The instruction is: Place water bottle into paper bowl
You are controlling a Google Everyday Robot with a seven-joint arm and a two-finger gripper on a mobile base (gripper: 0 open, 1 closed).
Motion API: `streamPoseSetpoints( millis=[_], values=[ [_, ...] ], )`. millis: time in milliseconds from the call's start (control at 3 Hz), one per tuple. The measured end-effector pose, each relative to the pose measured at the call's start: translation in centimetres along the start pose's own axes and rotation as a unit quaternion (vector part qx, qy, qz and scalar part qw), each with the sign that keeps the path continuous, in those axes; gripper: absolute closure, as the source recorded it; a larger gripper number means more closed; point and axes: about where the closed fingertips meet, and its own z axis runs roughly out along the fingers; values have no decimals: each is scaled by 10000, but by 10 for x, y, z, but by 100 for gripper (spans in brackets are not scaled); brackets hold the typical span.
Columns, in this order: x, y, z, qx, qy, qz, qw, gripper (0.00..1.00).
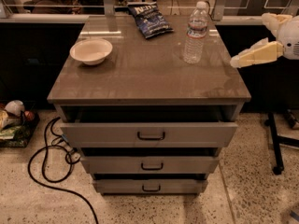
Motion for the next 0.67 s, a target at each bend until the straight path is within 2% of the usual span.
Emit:
streamPoseSetpoints(
  millis=[333, 667],
  values=[
    [0, 0, 0, 0, -1, 0, 10000, 0],
    [-4, -8, 24, -57, -485, 98, 9988, 0]
  ],
)
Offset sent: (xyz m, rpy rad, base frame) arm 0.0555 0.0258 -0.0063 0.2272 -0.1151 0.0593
